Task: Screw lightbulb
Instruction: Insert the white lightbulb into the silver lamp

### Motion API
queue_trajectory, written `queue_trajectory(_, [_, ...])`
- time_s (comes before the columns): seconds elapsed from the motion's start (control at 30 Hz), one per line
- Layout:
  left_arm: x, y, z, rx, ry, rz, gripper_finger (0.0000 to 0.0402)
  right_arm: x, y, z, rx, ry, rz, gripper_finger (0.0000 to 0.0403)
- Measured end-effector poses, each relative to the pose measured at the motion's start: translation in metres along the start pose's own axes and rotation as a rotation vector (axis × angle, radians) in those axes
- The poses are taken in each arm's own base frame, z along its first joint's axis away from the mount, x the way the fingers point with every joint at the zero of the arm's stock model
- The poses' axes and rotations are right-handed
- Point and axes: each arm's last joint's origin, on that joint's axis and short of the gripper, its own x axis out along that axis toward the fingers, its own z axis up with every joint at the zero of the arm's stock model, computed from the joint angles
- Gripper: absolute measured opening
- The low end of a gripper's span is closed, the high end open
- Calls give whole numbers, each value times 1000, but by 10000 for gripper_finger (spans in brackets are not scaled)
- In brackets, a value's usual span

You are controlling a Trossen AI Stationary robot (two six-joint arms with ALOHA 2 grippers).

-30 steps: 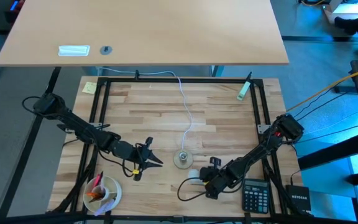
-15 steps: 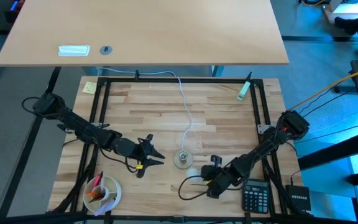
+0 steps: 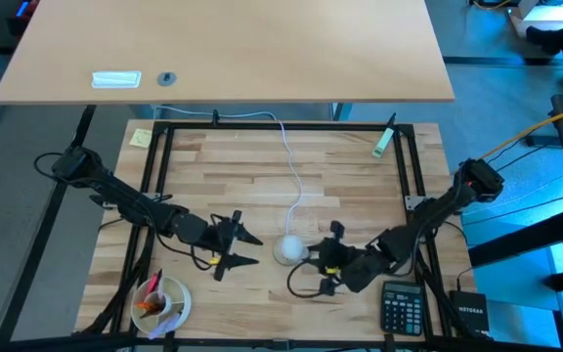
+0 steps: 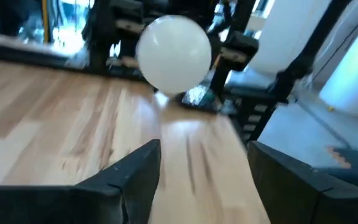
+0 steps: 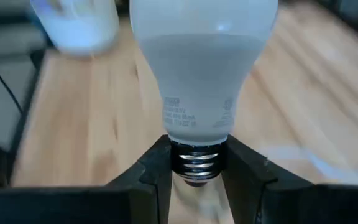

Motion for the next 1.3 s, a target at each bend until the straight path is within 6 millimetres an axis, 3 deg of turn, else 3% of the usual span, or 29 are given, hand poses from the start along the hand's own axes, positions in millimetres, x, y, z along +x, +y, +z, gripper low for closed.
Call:
queue_trajectory(0.37, [0, -12, 23, 57, -164, -49, 226, 31, -10, 47, -20, -316, 154, 112])
queue_trajectory(0.67, [-3, -30, 44, 172, -48, -63, 225, 36, -11, 44, -34, -298, 181, 112])
queue_trajectory(1.07, [-17, -25, 54, 153, 43, 72, 225, 41, -13, 24, -52, -102, 159, 113])
queue_trajectory(1.3, [-12, -15, 50, 138, 150, 135, 225, 60, -14, 10, -43, -19, 181, 113])
